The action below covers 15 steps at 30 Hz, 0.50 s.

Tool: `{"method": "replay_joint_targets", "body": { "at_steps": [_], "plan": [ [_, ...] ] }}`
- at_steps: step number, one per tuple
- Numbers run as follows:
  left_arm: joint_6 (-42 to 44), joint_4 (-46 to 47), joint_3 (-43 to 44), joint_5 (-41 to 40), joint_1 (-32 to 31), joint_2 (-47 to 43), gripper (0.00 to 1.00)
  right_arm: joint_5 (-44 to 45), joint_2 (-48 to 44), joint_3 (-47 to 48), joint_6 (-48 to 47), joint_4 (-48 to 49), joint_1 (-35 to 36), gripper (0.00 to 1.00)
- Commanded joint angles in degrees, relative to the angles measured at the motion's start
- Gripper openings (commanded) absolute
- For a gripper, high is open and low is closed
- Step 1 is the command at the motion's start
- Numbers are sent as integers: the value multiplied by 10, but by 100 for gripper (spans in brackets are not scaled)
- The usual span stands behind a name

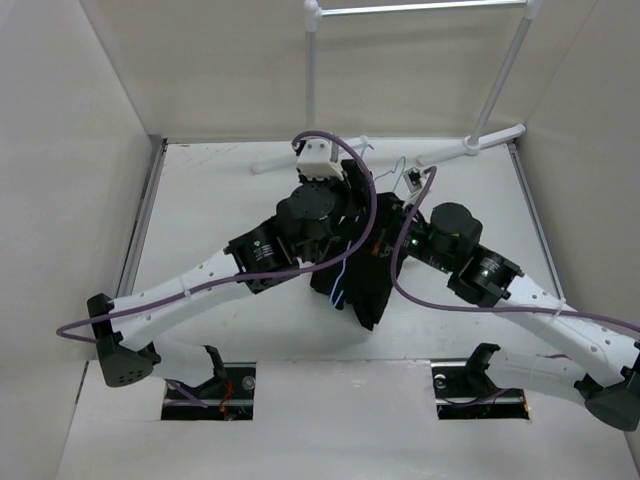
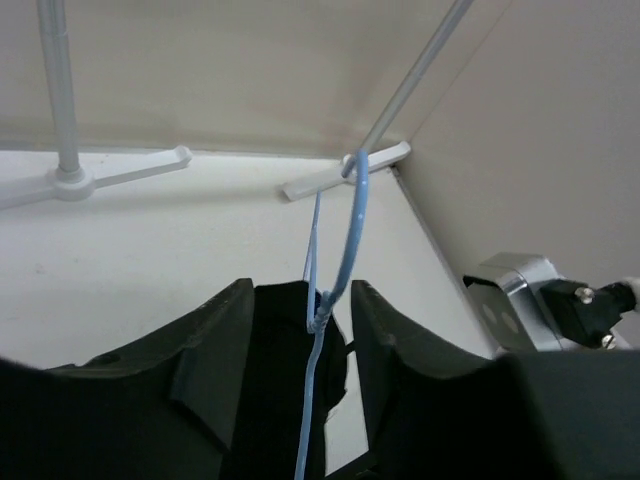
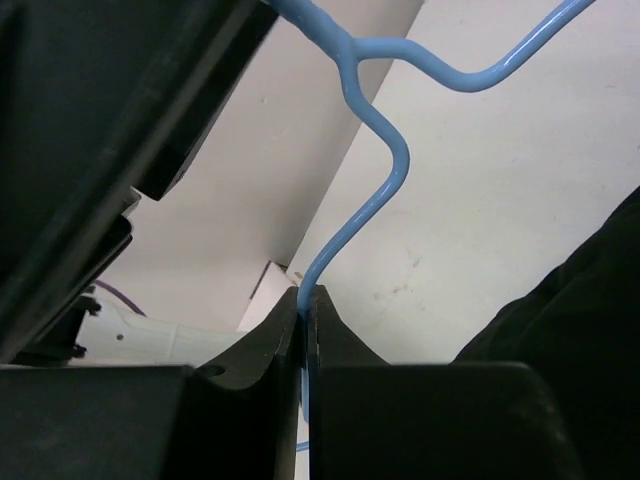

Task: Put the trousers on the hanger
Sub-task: Place the hanger at the clothesline.

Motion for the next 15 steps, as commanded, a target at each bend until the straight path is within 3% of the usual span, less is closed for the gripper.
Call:
{"method": "replay_joint_targets", "body": {
  "at_steps": [1,3,4,5,15],
  "plan": [
    [-1,51,24,18,20,-45,50,-5,-8,67,12,50,-23,2],
    [-1,53,22,18,24,-59,60,-20,3,89,13,45,-42,2],
    [0,53,19,18,24,-65,74,-26,9,99,13,43,-52,2],
    [2,57,14,23,26,-77,100,-30,15,108,11,42,-60,1],
    [8,59,-58,-5,42,-197,100,-131,145,247,-4,39,-207,1]
  ]
}}
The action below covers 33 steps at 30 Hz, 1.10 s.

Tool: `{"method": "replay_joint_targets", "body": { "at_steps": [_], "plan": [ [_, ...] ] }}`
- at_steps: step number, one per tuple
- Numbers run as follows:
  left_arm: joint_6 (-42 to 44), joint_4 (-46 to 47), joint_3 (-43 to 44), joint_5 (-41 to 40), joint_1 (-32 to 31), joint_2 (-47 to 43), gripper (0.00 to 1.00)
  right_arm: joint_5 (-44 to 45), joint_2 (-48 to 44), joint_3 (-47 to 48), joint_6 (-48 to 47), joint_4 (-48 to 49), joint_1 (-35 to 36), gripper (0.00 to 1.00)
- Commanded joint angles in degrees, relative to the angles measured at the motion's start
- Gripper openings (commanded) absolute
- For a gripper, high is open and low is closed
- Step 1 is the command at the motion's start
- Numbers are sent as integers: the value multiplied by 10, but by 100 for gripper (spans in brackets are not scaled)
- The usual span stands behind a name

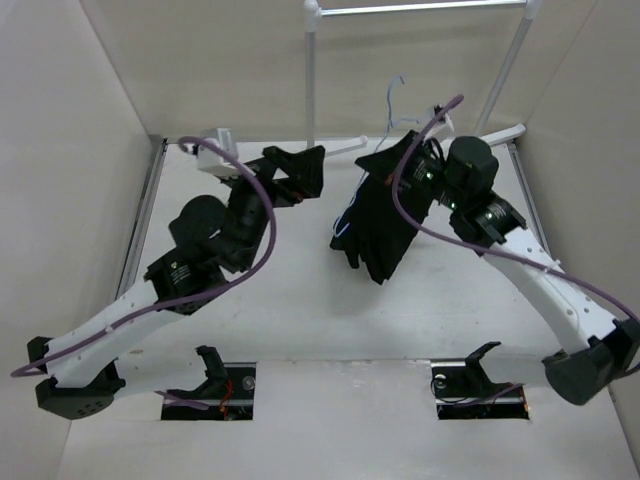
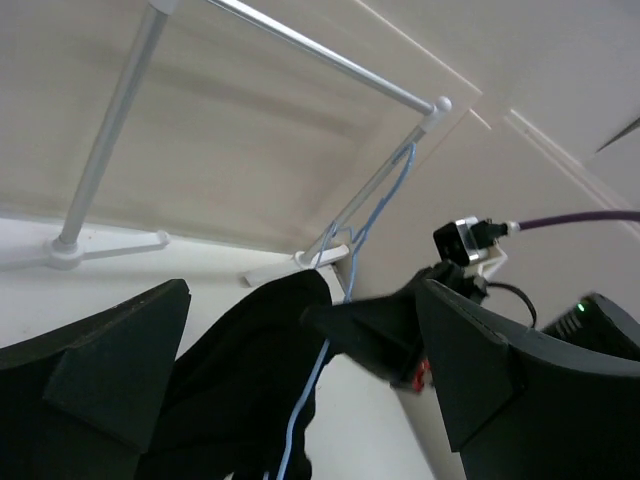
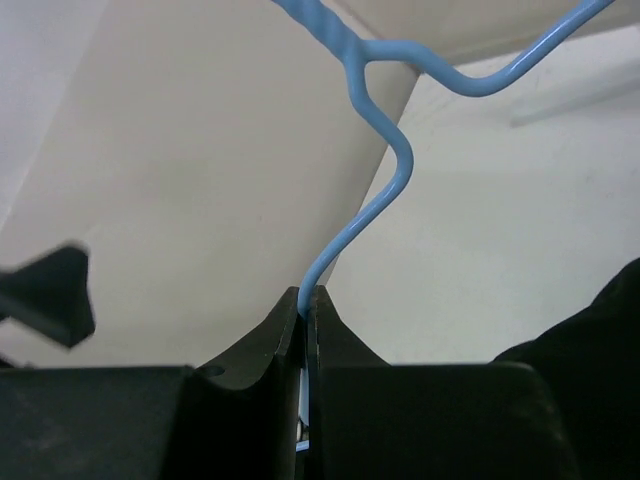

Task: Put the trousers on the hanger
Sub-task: Place the hanger at the clothesline.

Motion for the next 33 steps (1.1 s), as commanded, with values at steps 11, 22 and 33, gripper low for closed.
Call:
{"method": "replay_joint_targets", "body": {
  "at_steps": [11,22,33],
  "plan": [
    [-22,-90,-193,-132,3,-167,100,-122,287,386,0,-10,-199,0],
    [-37,-141,-217,-165,25,-199,100,-163,494,711,43,-103,-259,0],
    [-50,-144,-226,-116,87,-181,100,-173,555,764,62,-126,-297,0]
  ]
}}
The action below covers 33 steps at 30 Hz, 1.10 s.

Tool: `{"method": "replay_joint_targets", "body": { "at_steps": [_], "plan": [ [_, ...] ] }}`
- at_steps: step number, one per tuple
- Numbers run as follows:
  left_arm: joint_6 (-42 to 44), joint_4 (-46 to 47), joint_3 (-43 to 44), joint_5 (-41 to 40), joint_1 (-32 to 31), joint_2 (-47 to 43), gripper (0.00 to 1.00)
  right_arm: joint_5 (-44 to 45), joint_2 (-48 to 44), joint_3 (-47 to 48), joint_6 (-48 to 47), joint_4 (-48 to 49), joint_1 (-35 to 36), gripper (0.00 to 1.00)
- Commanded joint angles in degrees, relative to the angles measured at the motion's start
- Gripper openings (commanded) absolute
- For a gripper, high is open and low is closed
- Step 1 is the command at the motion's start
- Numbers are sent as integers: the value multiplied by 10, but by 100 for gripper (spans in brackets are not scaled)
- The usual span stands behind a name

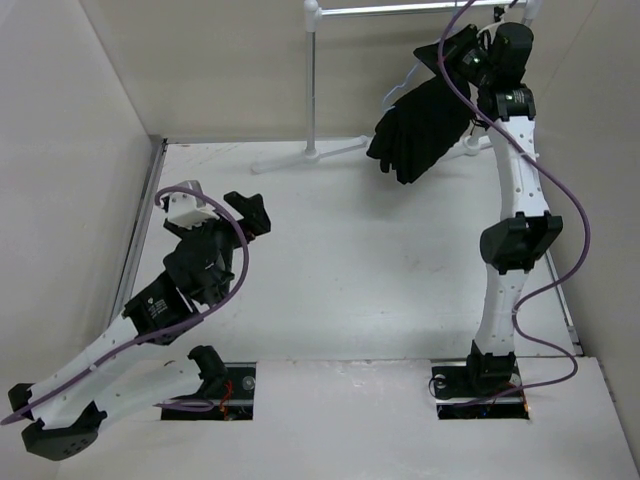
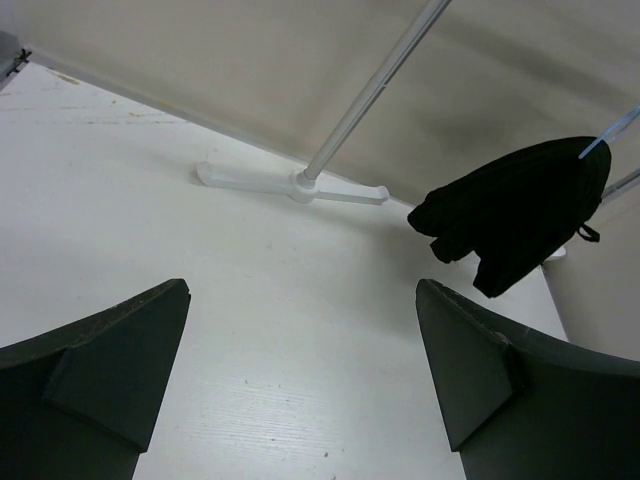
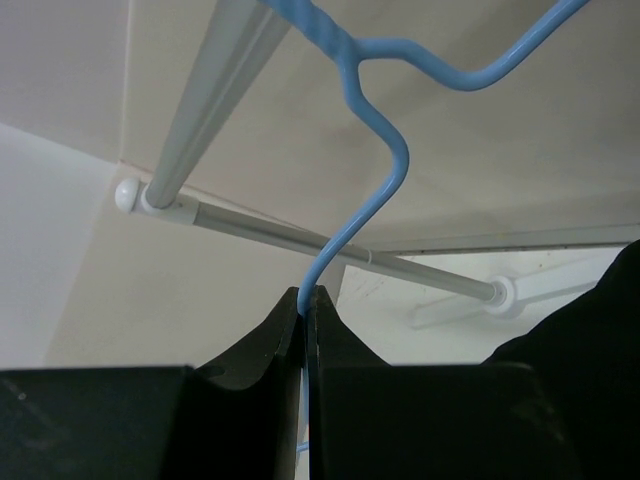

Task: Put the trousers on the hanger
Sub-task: Place the hanger at the clothesline.

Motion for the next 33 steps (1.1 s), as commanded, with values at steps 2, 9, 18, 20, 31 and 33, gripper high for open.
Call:
{"method": "replay_joint_targets", "body": {
  "at_steps": [2,9,18,20,31,33],
  "plan": [
    [-12,6,-10,19,14,7,100,-15,9,36,4,37,-13,0],
    [-21,6,-15,32,28,15,100,-19,21,15,-6,16,-34,0],
    [-33,7,-26,36,36,22,100,0,-34,-79,-31,37,-37,46],
    [-36,6,-33,38,38,22,100,2,-55,-106,-38,51,-37,62],
    [-59,-17,-51,97,76,69,100,79,-280,-378,-90,115,-49,100],
    [-64,-29,-49,125,95,94,100,99,-339,-452,-91,133,-56,100]
  ]
}}
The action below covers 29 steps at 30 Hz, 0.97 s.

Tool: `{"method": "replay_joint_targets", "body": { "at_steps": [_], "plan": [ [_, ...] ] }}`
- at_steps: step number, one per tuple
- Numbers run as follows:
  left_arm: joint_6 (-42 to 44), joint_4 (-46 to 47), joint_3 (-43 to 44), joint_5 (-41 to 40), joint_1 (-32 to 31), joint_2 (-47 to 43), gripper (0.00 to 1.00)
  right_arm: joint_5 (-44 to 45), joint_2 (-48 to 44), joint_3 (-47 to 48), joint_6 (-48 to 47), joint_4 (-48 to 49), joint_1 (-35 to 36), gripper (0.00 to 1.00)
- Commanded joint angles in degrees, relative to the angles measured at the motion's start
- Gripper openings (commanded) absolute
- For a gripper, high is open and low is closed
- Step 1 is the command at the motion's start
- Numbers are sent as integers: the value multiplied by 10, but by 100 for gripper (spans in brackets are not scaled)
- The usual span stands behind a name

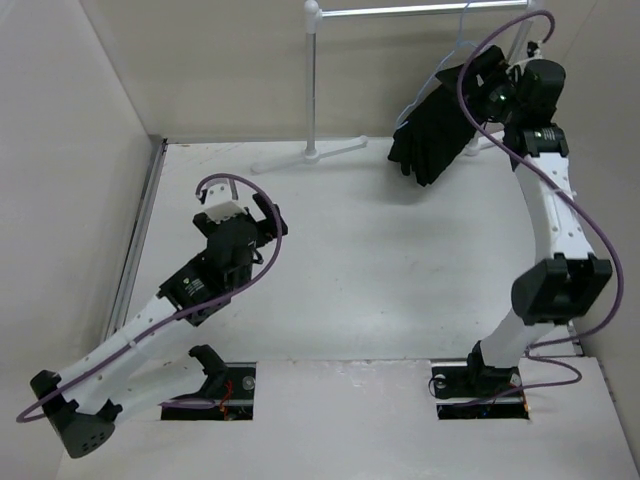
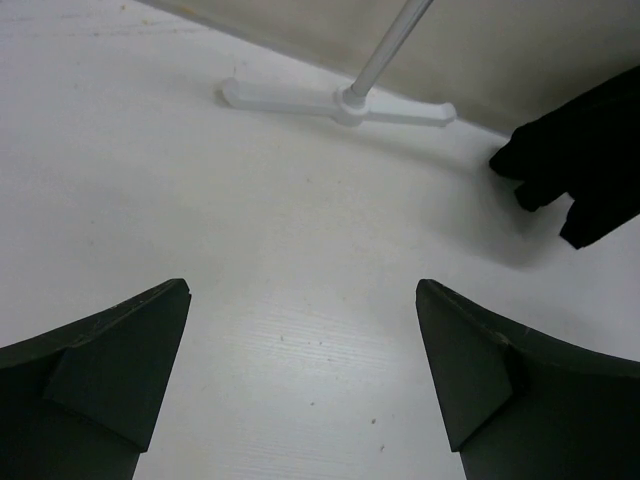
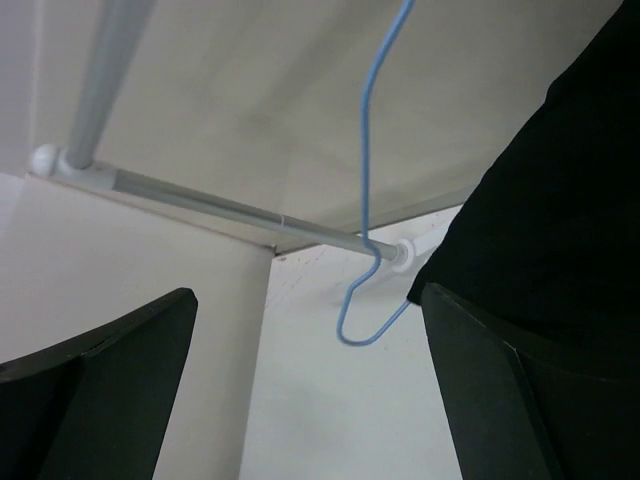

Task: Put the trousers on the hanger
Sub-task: Place the hanger at the clothesline, then reset both arms

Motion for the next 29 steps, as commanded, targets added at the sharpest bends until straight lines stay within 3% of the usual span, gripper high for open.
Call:
{"method": "replay_joint_targets", "body": {
  "at_steps": [1,5,9,14,20,29],
  "plan": [
    [-20,-22,1,55,32,37,100,54,-113,-104,-17,82,-16,100],
    [-64,-91,24,108,71,100,100,115,-251,-288,-9,103,-26,100],
    [-76,-130,34,144,69,149,100,182,-392,-484,-17,83,-23,100],
    [-89,-143,6,148,46,155,100,295,-547,-667,-28,-34,-18,100],
    [-99,-131,-8,169,36,173,100,354,-652,-753,-24,-141,-9,100],
    [-99,-120,8,191,14,235,100,359,-667,-763,-20,-160,-2,100]
  ]
}}
